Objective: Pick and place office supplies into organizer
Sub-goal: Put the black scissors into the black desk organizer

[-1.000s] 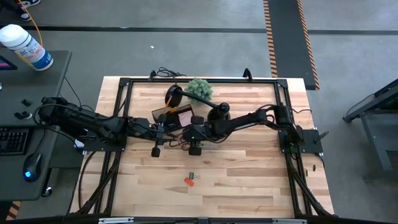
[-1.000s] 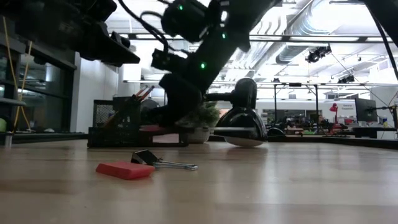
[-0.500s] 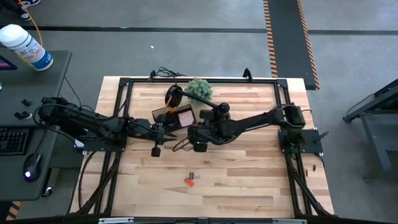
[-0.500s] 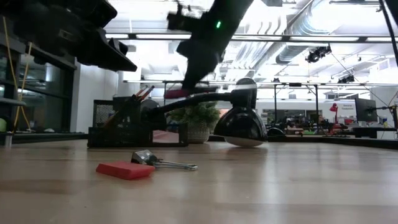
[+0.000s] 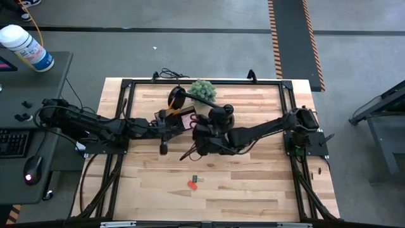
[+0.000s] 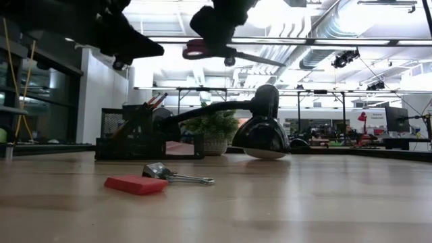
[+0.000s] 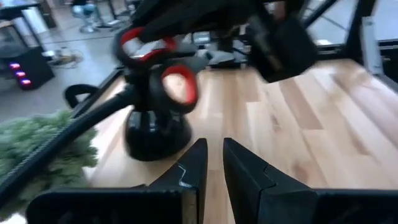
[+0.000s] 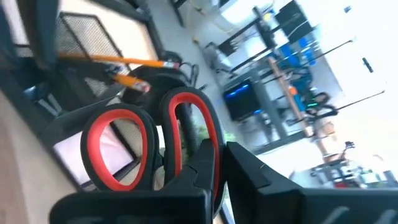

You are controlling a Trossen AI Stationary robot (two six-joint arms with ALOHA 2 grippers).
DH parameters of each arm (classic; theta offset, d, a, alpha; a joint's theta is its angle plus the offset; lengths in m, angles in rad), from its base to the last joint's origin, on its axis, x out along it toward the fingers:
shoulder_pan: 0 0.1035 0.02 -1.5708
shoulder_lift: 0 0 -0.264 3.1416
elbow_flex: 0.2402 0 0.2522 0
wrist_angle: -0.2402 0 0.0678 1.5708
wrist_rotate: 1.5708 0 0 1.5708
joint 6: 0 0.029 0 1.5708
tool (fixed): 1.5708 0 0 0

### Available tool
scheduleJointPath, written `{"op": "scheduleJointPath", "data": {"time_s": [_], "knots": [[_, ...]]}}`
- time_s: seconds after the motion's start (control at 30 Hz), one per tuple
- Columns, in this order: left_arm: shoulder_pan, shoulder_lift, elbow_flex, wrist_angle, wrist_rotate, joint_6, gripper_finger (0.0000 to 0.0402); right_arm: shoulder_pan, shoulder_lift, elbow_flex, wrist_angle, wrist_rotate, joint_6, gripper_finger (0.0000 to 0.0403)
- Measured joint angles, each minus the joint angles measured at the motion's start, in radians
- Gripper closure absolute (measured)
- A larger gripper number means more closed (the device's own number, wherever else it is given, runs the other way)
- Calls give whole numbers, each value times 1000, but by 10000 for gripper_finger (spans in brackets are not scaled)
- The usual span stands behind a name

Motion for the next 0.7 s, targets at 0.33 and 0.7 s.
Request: {"op": "scheduleJointPath", "data": {"time_s": [0.33, 0.7], "knots": [[0, 0, 0, 92, -177, -41, 360, 18, 0, 0, 226, 109, -188, 390], [0, -7, 0, 132, -247, -41, 360, -32, -5, 0, 592, -26, -509, 391]]}}
